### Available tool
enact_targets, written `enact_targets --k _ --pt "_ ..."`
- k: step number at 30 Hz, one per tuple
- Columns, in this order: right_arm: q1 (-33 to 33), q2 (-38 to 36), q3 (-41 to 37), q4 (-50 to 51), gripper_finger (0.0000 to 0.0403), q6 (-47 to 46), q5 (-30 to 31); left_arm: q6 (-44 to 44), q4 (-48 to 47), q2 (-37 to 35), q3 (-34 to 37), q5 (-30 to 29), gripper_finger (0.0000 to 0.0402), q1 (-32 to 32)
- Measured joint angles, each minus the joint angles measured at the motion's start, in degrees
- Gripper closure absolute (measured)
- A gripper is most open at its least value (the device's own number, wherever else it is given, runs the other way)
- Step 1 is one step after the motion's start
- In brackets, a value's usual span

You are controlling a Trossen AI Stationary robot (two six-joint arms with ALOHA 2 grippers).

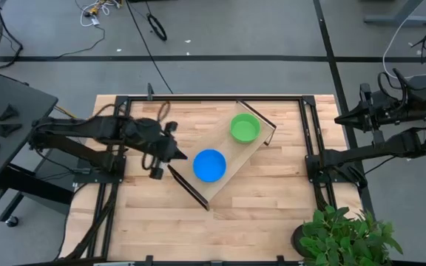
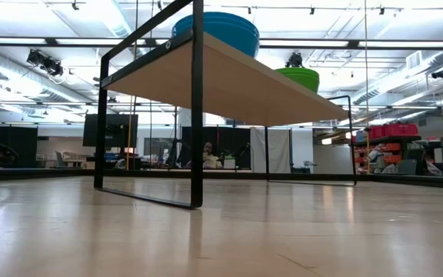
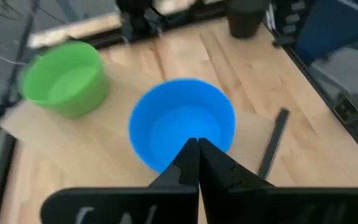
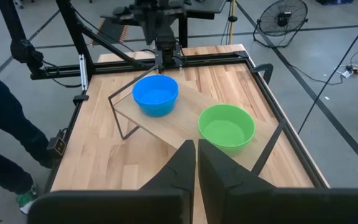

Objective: Pick & Place Mini bowls
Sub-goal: Return to Home Position

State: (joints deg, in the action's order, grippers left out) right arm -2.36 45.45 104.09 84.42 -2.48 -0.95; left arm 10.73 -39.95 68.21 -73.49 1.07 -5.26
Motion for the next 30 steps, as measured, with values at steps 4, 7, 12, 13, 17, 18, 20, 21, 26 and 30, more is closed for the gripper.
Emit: enact_targets --k 4,7,12,13,17,18,20,21,26,30 --pt "-0.01 0.02 0.00 0.00 0.0380 0.00 0.00 -0.81 -1.62 -2.69 0.04 -0.19 0.0401 1.59" --pt "-0.01 0.02 0.00 0.00 0.0380 0.00 0.00 -0.70 -2.98 -4.70 0.02 -0.15 0.0401 3.06" --pt "-0.01 0.02 0.00 0.00 0.0380 0.00 0.00 -0.77 -2.40 -8.04 1.55 -0.14 0.0401 4.89" --pt "-0.01 0.02 0.00 0.00 0.0380 -0.01 0.00 -1.05 -2.06 -8.94 2.39 -0.19 0.0401 5.01" --pt "0.00 0.02 0.00 0.00 0.0380 -0.01 0.00 -1.47 -1.64 -12.72 6.77 0.23 0.0401 5.54" --pt "-0.01 0.02 0.00 0.00 0.0380 -0.02 0.00 -1.87 -1.89 -13.64 7.81 0.25 0.0401 5.56" --pt "-0.01 0.02 0.00 0.00 0.0380 0.00 0.00 -2.91 -0.21 -15.72 9.71 0.25 0.0401 5.60" --pt "-0.01 0.02 0.00 0.00 0.0380 0.00 0.00 -3.03 -0.01 -16.63 10.72 0.24 0.0401 5.66" --pt "-0.01 0.02 0.00 0.00 0.0380 0.00 0.00 -3.04 2.21 -21.20 14.68 0.23 0.0401 5.86" --pt "0.00 0.02 0.00 0.00 0.0380 0.00 0.00 -3.18 5.06 -24.70 18.31 0.31 0.0401 5.84"
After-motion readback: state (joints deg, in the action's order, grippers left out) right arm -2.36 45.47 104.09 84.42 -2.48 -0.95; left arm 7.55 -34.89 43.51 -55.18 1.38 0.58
